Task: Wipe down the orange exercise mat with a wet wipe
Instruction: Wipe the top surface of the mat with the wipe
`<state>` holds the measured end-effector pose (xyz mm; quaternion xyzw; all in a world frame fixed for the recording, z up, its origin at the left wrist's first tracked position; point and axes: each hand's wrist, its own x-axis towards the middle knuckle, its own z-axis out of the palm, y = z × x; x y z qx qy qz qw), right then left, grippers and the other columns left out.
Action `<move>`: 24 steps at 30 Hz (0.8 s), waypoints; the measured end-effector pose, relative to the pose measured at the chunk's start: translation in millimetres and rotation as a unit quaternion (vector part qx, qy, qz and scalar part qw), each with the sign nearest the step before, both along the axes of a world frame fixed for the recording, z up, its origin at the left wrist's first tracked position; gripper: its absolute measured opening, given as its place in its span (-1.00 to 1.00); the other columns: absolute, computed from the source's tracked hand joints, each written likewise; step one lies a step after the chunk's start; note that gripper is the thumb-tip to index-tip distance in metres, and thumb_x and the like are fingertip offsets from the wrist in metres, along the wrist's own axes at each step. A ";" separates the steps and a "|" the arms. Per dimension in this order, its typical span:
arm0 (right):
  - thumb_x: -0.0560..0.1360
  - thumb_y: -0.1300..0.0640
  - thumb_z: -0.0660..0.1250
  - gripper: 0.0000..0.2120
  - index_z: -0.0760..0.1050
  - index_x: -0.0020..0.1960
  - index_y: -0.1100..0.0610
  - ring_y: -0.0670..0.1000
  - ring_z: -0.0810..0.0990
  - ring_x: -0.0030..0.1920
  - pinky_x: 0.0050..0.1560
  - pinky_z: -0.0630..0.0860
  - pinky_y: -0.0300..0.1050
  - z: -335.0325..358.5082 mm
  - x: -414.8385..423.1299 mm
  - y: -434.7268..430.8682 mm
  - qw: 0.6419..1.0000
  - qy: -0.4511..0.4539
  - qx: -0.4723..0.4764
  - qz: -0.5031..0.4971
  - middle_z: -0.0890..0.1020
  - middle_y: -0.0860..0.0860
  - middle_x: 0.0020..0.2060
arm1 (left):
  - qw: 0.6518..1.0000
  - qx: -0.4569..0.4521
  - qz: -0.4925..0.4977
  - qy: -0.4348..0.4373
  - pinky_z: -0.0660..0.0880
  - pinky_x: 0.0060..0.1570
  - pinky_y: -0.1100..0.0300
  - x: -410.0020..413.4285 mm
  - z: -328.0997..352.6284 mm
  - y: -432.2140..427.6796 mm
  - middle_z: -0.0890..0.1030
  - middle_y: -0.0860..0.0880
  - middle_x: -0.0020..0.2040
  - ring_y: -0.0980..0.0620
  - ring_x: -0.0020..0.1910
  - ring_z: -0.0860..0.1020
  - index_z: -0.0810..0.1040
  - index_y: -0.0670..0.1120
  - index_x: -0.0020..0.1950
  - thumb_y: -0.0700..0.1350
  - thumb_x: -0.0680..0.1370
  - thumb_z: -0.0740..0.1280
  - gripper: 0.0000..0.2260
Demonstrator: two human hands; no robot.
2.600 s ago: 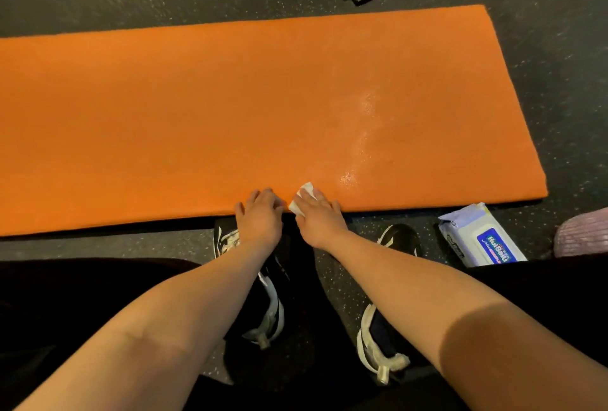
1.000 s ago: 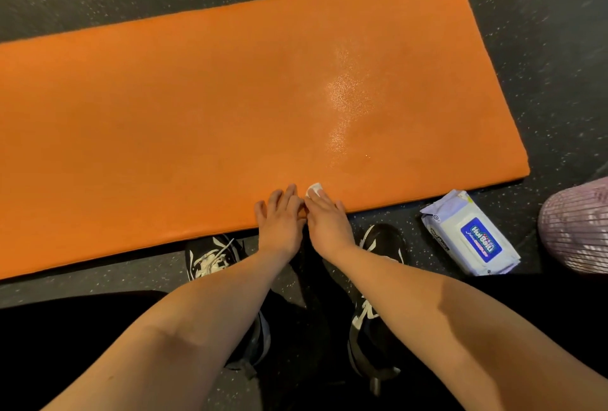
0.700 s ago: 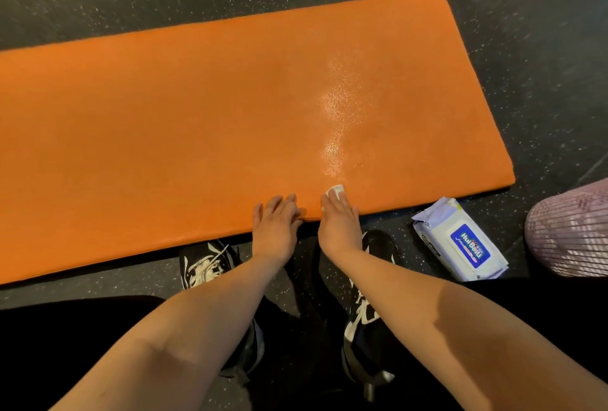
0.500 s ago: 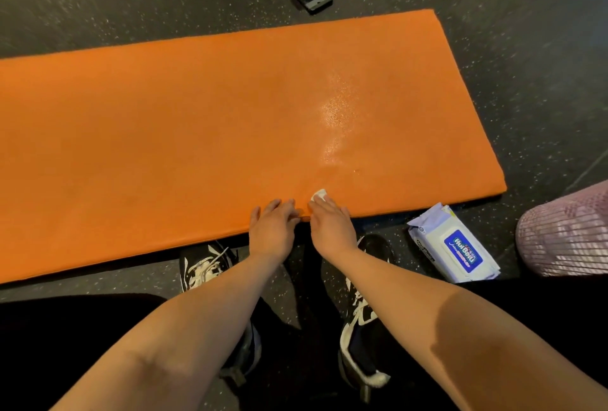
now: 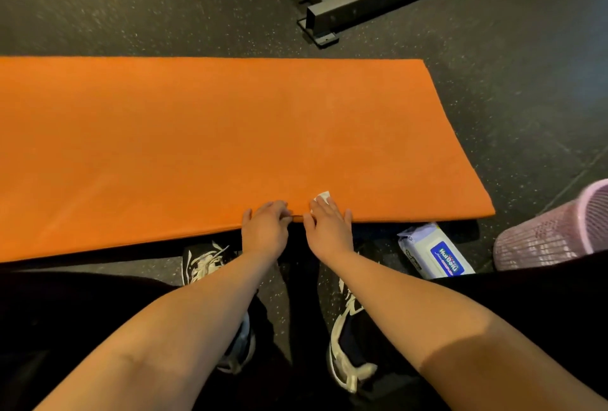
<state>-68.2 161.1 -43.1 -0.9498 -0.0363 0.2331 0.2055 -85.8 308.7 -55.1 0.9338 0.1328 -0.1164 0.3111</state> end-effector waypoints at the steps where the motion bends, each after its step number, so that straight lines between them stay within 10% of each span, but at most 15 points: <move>1: 0.73 -0.10 -0.04 -0.50 0.21 0.61 0.03 -0.05 -0.07 0.63 0.58 -0.27 0.17 2.1 -0.1 0.0 1.000 0.002 -0.006 -0.003 0.15 -0.08 0.62 | 1.000 0.003 -0.001 -0.001 0.11 0.50 -0.11 -0.8 1.7 0.0 0.60 0.16 0.16 0.05 0.33 0.46 0.54 0.07 0.25 -0.05 0.66 0.24 -0.81; 8: 0.73 -0.06 -0.06 -0.50 0.14 0.63 0.04 0.00 -0.10 0.63 0.57 -0.24 0.24 1.6 5.6 -18.9 0.996 0.058 -0.067 -0.026 0.07 -0.07 0.64 | 0.997 0.026 -0.055 0.043 0.17 0.45 -0.11 -0.7 6.2 -7.1 0.56 0.08 0.09 -0.02 0.28 0.45 0.48 0.06 -0.01 -0.20 0.64 0.21 -0.84; 18: 0.66 0.22 0.03 -0.47 0.12 0.63 0.05 0.01 -0.02 0.63 0.57 -0.11 0.23 -17.1 13.4 -7.9 0.993 0.008 -0.021 0.119 0.11 0.00 0.63 | 0.994 -0.002 -0.106 0.016 0.30 0.30 -0.04 13.2 -2.0 -23.2 0.51 0.00 0.29 -0.13 0.31 0.39 0.44 0.02 0.32 -0.06 0.68 0.13 -0.76; 24: 0.63 0.20 0.13 -0.40 0.07 0.64 0.06 0.05 -0.14 0.63 0.57 -0.13 0.25 -19.9 30.2 -23.7 0.995 0.001 -0.094 0.013 0.00 -0.01 0.65 | 0.986 0.054 -0.135 0.075 0.19 0.44 -0.10 21.5 -10.2 -29.5 0.24 0.04 0.58 -0.17 0.47 0.19 0.31 0.07 0.53 0.06 0.71 0.06 -0.62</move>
